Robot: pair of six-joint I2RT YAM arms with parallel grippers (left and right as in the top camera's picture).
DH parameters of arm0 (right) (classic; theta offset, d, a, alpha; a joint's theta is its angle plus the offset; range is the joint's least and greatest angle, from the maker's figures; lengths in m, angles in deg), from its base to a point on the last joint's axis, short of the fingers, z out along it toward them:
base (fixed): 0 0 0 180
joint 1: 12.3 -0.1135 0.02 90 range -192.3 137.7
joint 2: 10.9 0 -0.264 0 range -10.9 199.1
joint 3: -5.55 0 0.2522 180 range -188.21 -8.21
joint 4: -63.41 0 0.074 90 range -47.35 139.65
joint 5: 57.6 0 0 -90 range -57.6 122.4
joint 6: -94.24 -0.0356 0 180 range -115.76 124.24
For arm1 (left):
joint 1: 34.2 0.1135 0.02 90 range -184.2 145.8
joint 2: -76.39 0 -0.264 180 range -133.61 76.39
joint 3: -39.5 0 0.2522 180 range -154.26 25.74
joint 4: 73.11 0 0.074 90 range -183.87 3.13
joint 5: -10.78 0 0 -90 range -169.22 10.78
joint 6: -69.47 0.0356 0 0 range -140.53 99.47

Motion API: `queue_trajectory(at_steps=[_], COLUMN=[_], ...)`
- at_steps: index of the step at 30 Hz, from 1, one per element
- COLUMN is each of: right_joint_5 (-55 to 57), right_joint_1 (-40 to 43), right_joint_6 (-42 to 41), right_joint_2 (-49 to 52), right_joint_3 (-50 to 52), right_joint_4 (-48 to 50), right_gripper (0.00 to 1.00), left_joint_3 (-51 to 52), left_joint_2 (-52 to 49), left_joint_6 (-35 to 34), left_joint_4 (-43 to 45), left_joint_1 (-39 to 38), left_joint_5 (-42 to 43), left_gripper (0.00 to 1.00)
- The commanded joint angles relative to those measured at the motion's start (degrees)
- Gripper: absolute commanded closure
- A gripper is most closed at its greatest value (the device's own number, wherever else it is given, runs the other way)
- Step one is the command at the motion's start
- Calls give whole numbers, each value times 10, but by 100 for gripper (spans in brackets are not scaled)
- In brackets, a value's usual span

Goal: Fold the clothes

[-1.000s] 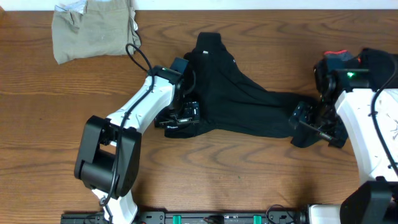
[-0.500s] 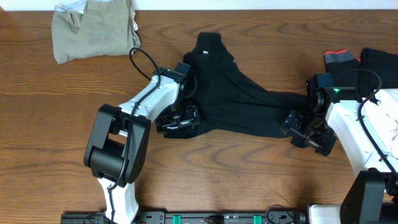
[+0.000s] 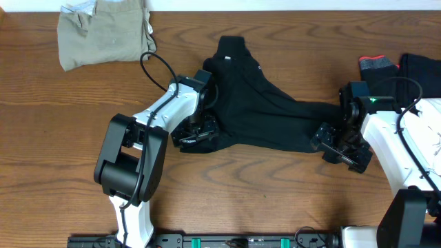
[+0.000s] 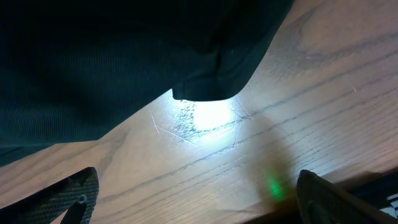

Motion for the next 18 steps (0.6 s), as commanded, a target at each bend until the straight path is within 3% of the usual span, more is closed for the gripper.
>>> queue_trajectory(at_steps=[1,10,18], right_joint_5=[0,-2,-12], right_joint_1=[-3,-3,-3], right_joint_6=[20,32,32], right_joint_2=[-5,-5,-5], right_joint_3=[2,24,42], right_joint_4=[-2,7,12], right_gripper=[1,1,1], left_joint_3=[2,2,3], left_joint_2=[-4,14,3], left_joint_6=[-9,-1,28], left_joint_4=[0,1,8], left_joint_1=[1,11,21], left_joint_5=[-56,-53,-1], left_gripper=[11,11,11])
